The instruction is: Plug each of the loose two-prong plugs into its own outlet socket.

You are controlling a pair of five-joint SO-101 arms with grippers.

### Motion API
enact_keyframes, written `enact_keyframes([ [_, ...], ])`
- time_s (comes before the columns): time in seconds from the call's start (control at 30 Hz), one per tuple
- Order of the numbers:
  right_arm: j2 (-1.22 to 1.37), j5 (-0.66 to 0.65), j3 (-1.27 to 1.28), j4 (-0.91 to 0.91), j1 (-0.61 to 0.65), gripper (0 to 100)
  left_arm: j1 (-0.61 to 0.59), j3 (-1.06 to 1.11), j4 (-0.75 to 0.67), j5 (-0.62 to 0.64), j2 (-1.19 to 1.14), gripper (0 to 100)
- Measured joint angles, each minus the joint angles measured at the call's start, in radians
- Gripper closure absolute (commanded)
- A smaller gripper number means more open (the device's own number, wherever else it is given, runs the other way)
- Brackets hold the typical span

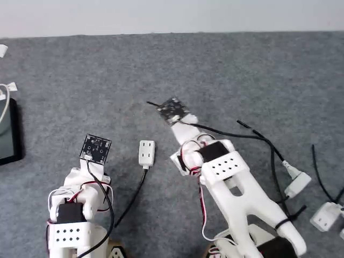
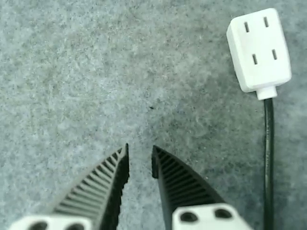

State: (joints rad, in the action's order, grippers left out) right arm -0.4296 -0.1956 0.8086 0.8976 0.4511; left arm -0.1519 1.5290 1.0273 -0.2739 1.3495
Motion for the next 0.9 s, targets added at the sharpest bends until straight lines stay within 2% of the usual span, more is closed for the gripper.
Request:
enact_keyframes([
  [0.2, 0.167, 0.018, -0.006, -0.044, -0.112, 84.7, 0.000, 0.000, -0.003, 0.000, 0.000, 97],
  [0.33, 0.296, 0.018, -0.100, -0.028, -0.178, 84.7, 0.000, 0.000, -0.003, 0.000, 0.000, 97],
  [0.5, 0.330, 0.018, -0.209, 0.066, -0.186, 84.9, 0.000, 0.000, -0.003, 0.000, 0.000, 97],
  [0.57, 0.328, 0.028, -0.219, 0.097, -0.186, 87.9, 0.000, 0.000, -0.003, 0.000, 0.000, 97],
  [0.67, 0.296, 0.064, -0.219, 0.112, -0.186, 99.8, 0.000, 0.000, -0.003, 0.000, 0.000, 97],
  [0.9, 0.219, 0.081, -0.147, 0.114, -0.186, 99.0, 0.000, 0.000, -0.003, 0.000, 0.000, 97],
])
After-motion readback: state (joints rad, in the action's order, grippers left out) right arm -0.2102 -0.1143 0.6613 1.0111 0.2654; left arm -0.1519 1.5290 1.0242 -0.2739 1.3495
